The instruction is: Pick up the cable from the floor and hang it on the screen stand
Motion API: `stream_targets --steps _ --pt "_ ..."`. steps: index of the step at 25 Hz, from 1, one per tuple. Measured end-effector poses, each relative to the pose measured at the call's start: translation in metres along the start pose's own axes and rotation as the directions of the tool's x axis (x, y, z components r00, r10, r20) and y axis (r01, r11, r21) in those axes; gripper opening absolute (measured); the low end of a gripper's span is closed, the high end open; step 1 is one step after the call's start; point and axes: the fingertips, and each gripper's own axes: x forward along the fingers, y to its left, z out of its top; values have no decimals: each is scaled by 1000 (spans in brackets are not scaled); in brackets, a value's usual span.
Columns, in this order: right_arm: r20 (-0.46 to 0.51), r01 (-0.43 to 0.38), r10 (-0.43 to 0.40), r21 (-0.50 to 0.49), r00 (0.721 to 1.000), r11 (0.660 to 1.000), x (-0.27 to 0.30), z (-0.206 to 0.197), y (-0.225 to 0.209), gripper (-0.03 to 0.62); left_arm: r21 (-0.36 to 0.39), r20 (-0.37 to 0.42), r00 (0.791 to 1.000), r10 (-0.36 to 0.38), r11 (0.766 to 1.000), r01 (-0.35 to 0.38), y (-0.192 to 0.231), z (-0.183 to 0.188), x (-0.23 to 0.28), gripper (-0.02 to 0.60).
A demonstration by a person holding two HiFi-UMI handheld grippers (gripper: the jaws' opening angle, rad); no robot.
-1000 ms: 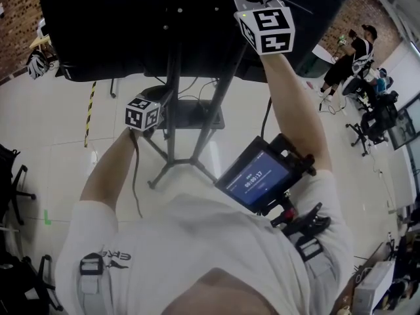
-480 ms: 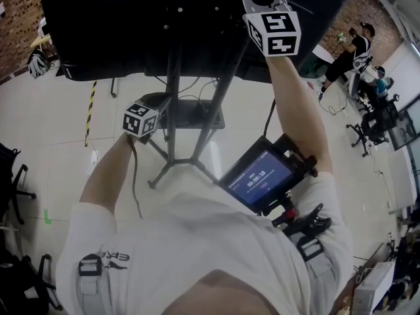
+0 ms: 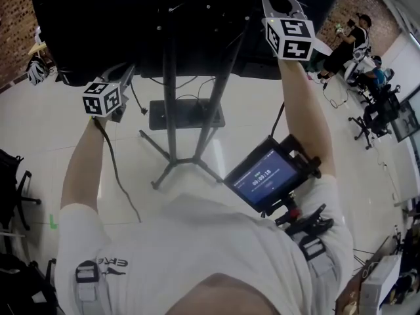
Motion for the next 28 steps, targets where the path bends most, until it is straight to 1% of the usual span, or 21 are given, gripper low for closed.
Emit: stream_targets --steps 4,8,10,13,17,21,24,28 --pt "-13 33 -32 23 999 999 -4 -9 -15 25 58 65 997 46 997 -49 28 65 -9 15" --pt "-27 58 -57 36 998 998 -7 -15 -26 25 78 131 989 71 994 -81 42 131 -17 15" --pt "-33 71 -69 43 997 997 -8 -18 -31 24 90 149 986 74 992 -89 45 159 -19 15" --pt "-47 96 -93 57 995 994 -11 -23 -40 23 120 146 987 66 989 -84 42 191 -18 15" --pt "-78 138 -132 74 988 988 -16 -34 -59 23 151 127 991 43 987 -62 28 221 -13 15" --pt "-98 174 -166 79 981 982 -18 -41 -73 23 148 92 995 34 988 -47 18 240 -7 15" --pt "-109 178 -170 66 979 982 -11 -52 -72 23 133 84 994 63 988 -74 22 248 -1 15" --pt "-128 166 -162 22 979 986 10 -61 -76 23 121 62 991 115 985 -122 32 256 14 15"
